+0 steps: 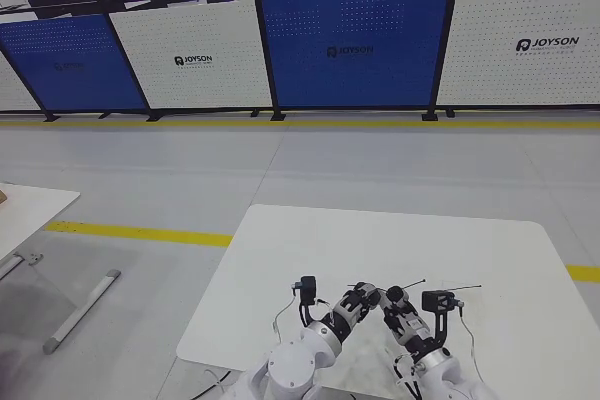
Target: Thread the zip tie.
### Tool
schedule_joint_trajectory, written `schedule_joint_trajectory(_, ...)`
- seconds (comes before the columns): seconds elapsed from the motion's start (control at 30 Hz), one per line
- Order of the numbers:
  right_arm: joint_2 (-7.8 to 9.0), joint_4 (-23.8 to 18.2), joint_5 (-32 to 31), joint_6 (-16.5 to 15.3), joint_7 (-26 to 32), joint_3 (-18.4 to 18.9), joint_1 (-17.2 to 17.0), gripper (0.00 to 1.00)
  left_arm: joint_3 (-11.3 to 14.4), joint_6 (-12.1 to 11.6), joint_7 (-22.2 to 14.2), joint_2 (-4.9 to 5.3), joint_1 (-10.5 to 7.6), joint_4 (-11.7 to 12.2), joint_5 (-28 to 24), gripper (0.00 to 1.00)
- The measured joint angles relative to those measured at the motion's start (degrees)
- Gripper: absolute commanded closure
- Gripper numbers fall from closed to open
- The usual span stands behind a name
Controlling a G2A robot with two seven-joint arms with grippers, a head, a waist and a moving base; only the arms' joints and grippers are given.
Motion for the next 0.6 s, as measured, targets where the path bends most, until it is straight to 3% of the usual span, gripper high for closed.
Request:
schedule_joint_trajectory(0.43, -0.04, 0.27, -0.37, 0.03, 0.26, -0.09, 0.15, 0.80, 0.42, 0.09, 0.94, 0.07, 0.06, 0.15, 0.77, 1.00)
schedule_joint_trajectory(0.53, -0.04, 0.16, -0.59, 0.04, 0.31, -0.10, 0.10, 0.87, 0.58, 0.19, 1.26, 0.05, -0.09, 0.38, 0.98, 1.00)
schedule_joint_trajectory(0.6, -0.04, 0.06, -0.71, 0.07, 0.30, -0.13, 0.05, 0.99, 0.67, 0.23, 1.38, 0.05, -0.16, 0.46, 1.07, 1.00)
